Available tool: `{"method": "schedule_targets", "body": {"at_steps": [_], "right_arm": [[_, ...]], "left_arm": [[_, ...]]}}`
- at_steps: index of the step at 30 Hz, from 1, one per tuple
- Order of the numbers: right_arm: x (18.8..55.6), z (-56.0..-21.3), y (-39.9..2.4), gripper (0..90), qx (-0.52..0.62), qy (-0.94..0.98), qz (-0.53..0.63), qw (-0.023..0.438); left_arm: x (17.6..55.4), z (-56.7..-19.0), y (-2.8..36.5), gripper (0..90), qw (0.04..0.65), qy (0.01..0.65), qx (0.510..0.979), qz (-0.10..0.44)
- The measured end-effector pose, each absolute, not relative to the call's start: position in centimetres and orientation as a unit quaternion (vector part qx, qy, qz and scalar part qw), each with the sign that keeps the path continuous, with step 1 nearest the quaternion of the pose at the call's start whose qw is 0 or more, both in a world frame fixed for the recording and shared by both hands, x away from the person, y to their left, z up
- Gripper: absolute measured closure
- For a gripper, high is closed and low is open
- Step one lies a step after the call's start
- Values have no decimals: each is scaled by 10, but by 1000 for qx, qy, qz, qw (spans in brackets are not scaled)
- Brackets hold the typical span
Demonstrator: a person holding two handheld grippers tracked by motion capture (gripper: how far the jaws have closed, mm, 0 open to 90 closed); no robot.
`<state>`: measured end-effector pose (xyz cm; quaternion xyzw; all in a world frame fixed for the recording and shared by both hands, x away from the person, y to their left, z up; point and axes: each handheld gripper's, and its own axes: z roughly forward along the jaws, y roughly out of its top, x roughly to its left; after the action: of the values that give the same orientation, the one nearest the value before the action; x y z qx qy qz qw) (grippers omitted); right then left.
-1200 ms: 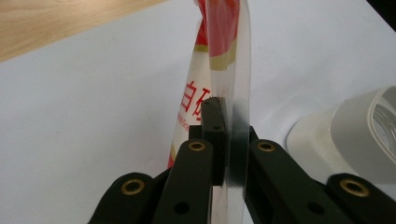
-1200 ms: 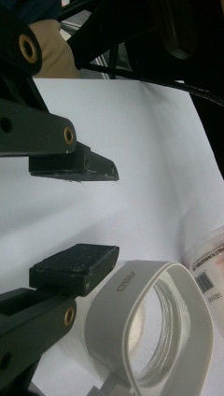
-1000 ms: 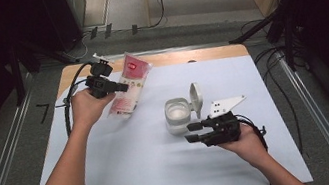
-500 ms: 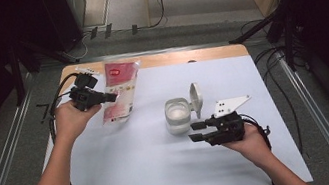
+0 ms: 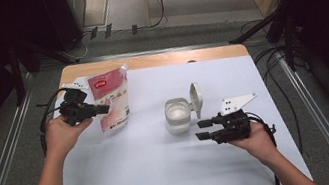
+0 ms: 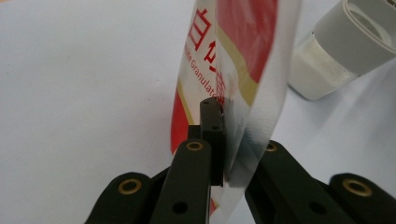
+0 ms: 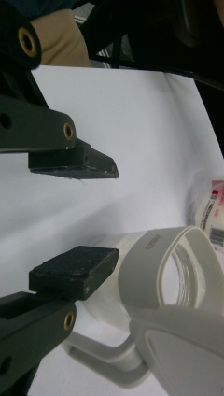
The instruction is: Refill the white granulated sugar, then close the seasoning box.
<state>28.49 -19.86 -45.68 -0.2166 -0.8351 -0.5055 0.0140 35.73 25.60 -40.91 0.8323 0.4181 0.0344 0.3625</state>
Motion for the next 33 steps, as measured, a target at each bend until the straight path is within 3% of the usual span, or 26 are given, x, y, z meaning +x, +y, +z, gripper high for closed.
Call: {"method": "schedule_targets", "body": {"at_steps": [11,17,27,33], "right_arm": [[290,-459,-213,547,-229,-836,-498,-1],[293,-461,-213,548,-232,-840,-491,-7],[297,-459,-216,549,-236,-839,-491,-4],[299,-456,-221,556,-240,-836,-493,-6]], "left_arm": [[337,-425,269,866,398,431,809,29],[332,-426,272,809,399,433,808,30],[323,-423,271,637,395,427,812,44],[319,-420,272,610,401,425,810,43]]}}
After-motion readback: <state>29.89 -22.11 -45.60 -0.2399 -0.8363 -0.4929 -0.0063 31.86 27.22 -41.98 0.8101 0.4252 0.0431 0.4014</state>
